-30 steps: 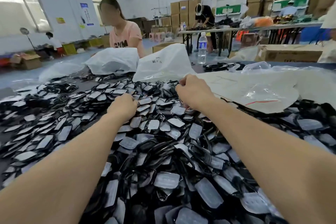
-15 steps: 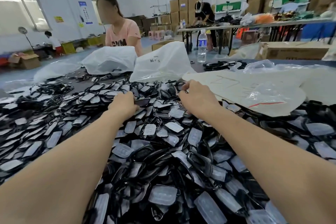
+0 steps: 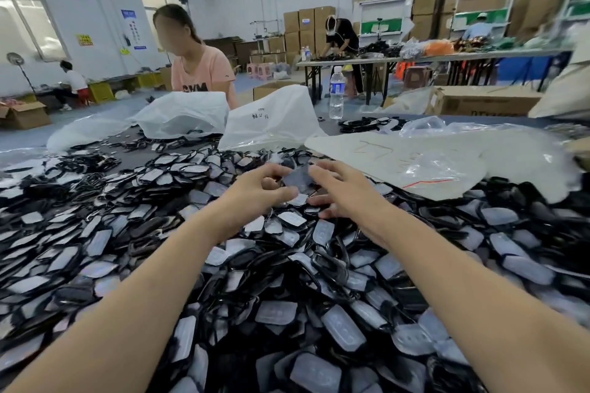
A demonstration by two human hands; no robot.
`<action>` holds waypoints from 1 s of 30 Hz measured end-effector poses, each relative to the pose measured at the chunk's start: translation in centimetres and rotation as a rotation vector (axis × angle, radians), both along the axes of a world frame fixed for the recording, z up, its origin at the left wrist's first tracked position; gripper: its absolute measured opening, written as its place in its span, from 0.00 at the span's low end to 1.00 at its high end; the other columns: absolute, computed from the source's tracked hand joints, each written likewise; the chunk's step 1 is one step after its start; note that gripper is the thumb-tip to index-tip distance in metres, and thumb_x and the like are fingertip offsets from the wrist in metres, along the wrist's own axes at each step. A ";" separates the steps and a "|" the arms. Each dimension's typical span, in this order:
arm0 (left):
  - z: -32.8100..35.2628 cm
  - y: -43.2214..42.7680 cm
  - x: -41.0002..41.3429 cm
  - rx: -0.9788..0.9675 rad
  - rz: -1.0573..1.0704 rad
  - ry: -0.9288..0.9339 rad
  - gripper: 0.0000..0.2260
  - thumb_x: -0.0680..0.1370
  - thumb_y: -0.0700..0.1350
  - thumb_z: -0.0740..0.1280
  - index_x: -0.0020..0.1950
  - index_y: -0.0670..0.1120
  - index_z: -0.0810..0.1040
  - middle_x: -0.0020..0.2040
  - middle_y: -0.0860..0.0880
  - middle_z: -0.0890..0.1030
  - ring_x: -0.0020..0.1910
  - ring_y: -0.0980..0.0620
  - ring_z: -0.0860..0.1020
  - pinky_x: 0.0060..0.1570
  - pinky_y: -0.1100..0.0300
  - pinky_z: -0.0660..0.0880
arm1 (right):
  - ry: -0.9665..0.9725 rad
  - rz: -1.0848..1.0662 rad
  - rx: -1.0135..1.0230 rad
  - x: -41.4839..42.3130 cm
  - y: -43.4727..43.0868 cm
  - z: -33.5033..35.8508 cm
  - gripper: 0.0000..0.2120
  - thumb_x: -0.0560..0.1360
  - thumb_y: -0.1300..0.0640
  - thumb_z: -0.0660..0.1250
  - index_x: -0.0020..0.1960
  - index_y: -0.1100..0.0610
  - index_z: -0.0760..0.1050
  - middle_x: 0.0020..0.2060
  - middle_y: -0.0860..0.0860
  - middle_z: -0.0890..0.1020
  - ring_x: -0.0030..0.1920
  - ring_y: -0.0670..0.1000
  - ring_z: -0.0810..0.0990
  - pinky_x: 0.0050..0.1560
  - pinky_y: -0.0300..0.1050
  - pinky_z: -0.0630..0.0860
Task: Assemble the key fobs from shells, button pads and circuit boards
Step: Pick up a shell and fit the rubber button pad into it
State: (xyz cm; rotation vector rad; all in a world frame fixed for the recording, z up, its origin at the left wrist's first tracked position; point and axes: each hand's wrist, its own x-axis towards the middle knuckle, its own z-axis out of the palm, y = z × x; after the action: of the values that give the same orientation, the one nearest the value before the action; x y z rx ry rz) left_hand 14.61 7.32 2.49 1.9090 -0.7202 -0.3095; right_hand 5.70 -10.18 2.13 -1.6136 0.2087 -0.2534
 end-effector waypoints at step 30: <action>-7.0 -11.6 -33.2 0.162 -0.337 0.110 0.04 0.80 0.47 0.69 0.54 0.48 0.78 0.32 0.49 0.77 0.30 0.50 0.74 0.27 0.61 0.70 | 0.034 -0.573 -0.214 -35.8 -8.0 -5.7 0.07 0.80 0.43 0.66 0.56 0.41 0.79 0.47 0.40 0.84 0.34 0.41 0.77 0.40 0.41 0.74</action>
State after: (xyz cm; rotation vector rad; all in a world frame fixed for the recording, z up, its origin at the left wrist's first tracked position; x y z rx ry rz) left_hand -18.58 -4.27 -4.49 1.8995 -0.9674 -0.6962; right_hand -30.14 -18.14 -3.56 -1.7416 0.6918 -0.7066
